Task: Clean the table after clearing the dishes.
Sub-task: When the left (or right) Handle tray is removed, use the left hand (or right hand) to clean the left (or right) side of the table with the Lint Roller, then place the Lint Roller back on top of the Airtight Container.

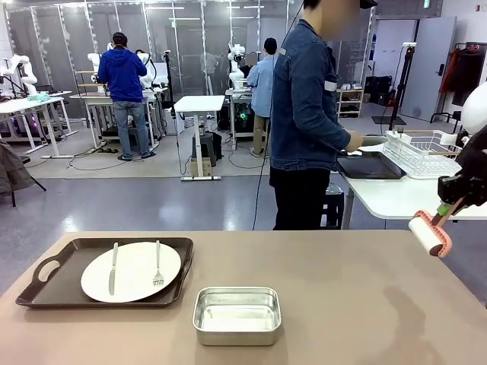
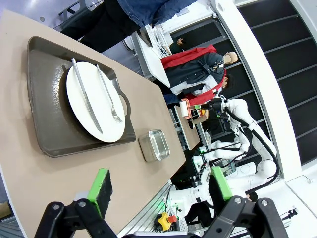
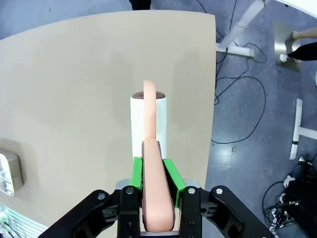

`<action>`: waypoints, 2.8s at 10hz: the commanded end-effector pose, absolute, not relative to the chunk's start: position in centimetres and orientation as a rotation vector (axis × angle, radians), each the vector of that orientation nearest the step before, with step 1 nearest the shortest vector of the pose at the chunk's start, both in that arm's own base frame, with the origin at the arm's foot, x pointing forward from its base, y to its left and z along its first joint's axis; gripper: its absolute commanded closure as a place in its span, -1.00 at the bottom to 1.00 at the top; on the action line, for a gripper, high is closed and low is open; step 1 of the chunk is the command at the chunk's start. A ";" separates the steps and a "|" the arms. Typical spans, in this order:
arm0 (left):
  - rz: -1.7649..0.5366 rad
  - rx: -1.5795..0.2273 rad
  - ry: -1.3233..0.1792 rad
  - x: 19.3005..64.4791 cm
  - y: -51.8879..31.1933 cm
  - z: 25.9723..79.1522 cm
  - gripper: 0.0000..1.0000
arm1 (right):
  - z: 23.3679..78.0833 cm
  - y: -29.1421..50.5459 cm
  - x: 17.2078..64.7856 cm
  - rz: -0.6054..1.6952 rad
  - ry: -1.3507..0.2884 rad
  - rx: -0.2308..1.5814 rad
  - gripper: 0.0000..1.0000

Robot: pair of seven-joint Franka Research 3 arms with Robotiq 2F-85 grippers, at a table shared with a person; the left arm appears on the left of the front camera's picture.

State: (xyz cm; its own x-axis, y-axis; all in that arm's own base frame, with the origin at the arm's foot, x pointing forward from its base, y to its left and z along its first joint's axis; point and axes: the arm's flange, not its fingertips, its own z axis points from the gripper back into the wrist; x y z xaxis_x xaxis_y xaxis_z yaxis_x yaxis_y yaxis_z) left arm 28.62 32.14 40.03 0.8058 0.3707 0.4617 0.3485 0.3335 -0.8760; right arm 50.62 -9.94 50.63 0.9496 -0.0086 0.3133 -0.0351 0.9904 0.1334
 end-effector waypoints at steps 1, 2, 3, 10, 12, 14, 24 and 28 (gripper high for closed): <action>0.018 -1.260 -0.685 28.4 32.2 40.1 -0.99 | 50.3 -10.3 51.1 0.013 -0.320 0.139 0.55; 0.018 -1.260 -0.685 28.4 32.2 40.1 -0.99 | 50.3 -10.3 51.1 0.013 -0.320 0.139 0.55; 0.018 -1.260 -0.685 28.4 32.2 40.1 -0.99 | 50.3 -10.3 51.1 0.013 -0.320 0.139 0.55; 0.018 -1.260 -0.685 28.4 32.2 40.1 -0.99 | 50.3 -10.3 51.1 0.013 -0.320 0.139 0.55; 0.018 -1.260 -0.685 28.4 32.2 40.1 -0.99 | 50.3 -10.3 51.1 0.013 -0.320 0.139 0.55; 0.018 -1.260 -0.685 28.4 32.2 40.1 -0.99 | 50.0 -10.4 51.0 0.005 -0.309 0.138 0.55; 0.018 -1.260 -0.685 28.4 32.2 40.1 -0.99 | 61.7 29.3 36.1 1.233 -0.420 -0.041 0.55; 0.018 -1.260 -0.685 28.4 32.2 40.1 -0.99 | 54.7 34.7 36.0 1.312 -0.207 -0.060 0.55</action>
